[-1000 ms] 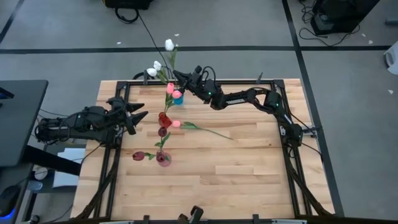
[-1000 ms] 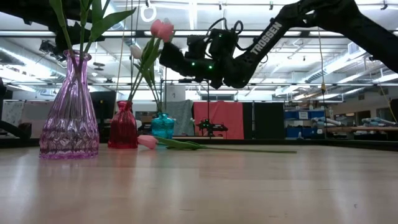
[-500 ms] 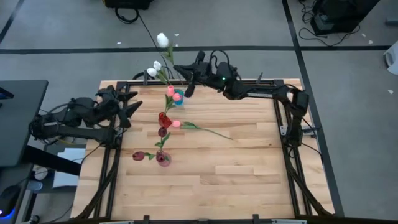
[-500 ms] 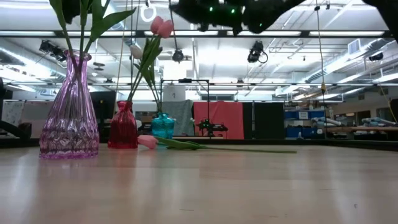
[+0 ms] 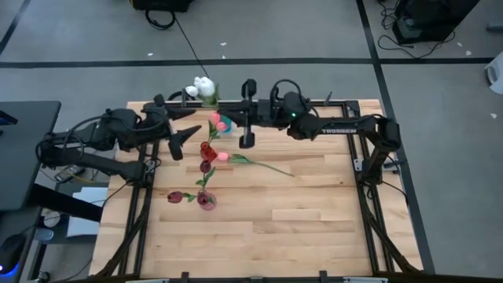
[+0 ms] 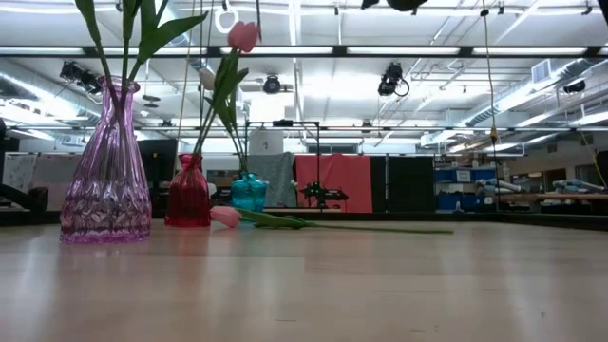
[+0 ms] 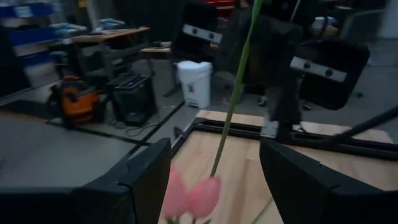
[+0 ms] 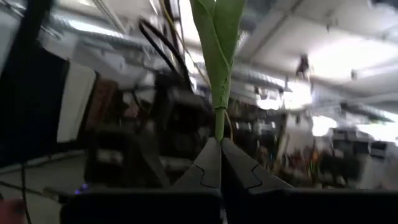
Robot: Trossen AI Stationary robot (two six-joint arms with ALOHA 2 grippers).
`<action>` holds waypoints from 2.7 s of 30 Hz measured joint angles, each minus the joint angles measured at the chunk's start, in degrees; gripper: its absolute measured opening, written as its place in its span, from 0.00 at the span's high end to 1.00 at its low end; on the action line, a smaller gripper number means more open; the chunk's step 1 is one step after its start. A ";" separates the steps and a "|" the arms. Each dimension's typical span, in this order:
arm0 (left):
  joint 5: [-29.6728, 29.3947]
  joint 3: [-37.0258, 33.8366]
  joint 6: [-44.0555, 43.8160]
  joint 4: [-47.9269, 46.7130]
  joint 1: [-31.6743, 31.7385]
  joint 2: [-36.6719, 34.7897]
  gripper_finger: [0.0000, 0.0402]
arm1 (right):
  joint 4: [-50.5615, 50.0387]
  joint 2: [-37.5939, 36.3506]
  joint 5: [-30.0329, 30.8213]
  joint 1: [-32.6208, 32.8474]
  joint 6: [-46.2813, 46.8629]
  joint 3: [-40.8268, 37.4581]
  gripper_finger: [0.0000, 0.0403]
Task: Sort flowers into vase by color
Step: Put the white tulip into the blue vase
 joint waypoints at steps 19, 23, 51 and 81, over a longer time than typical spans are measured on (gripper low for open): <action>3.18 3.94 8.50 7.80 0.00 11.75 0.55 | 1.08 0.21 3.78 2.84 -2.94 -0.03 0.99; 2.55 3.94 8.75 9.47 0.04 11.75 0.65 | 1.15 0.21 3.78 3.12 -2.92 -0.01 0.99; 9.51 3.83 -2.46 -5.76 0.00 11.86 1.00 | -30.63 -4.99 4.94 3.93 4.63 -0.01 0.73; 7.52 5.58 -2.90 -8.26 -0.09 12.62 0.63 | -38.83 -6.89 9.70 6.16 3.53 -0.03 0.98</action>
